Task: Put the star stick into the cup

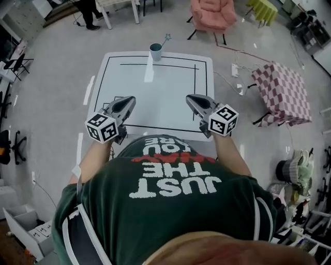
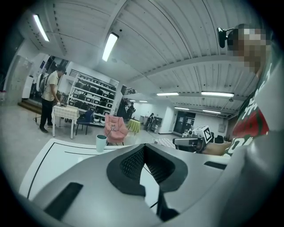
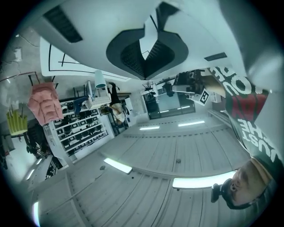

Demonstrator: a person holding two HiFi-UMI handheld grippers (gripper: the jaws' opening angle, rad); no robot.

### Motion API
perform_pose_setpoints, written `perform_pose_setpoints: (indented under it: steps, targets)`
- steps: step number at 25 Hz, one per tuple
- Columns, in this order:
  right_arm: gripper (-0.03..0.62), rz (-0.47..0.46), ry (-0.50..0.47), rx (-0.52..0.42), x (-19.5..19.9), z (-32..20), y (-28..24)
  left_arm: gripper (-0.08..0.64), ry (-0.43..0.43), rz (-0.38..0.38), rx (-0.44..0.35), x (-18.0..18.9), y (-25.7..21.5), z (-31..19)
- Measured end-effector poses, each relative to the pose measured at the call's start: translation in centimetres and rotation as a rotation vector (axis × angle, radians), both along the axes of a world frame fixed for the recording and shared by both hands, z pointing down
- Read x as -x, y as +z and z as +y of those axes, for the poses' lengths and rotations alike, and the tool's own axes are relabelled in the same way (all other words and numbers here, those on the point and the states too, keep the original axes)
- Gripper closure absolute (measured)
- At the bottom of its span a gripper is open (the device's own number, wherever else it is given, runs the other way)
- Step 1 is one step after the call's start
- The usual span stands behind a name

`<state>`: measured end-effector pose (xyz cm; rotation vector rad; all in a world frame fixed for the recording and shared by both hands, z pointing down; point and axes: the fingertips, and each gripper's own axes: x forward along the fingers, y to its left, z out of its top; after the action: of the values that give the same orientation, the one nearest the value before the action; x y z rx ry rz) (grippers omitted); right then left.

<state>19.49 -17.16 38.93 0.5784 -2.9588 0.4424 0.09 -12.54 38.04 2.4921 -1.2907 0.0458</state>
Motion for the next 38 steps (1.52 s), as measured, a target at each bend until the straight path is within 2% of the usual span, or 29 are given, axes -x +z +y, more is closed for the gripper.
perform_pose_setpoints:
  steps: [4, 7, 11, 15, 20, 24, 38]
  targets:
    - [0.558, 0.002, -0.025, 0.018, 2.2, 2.9, 0.9, 0.551, 0.029, -0.013, 0.019, 0.6, 0.6, 2.0]
    - [0.558, 0.018, -0.025, 0.024, 4.7, 4.8, 1.4, 0.551, 0.067, 0.005, 0.019, 2.1, 1.2, 2.8]
    - [0.558, 0.022, 0.012, 0.035, 8.0, 5.1, 1.6, 0.551, 0.139, 0.027, 0.006, 4.3, 1.9, 2.7]
    - [0.558, -0.003, 0.053, 0.096, 12.1, 6.0, 2.2, 0.551, 0.195, 0.063, 0.013, 7.2, 2.8, 3.4]
    - [0.558, 0.008, 0.048, 0.056, 17.0, 5.1, 1.2, 0.551, 0.208, 0.092, -0.055, 11.3, 1.3, 1.8]
    - [0.558, 0.04, 0.067, 0.073, 16.5, 5.5, 2.2, 0.551, 0.194, 0.128, -0.053, 11.6, 1.7, 2.4]
    - [0.558, 0.086, 0.049, 0.061, 14.8, 4.8, 2.3, 0.551, 0.178, 0.126, -0.065, 10.6, 1.2, 2.1]
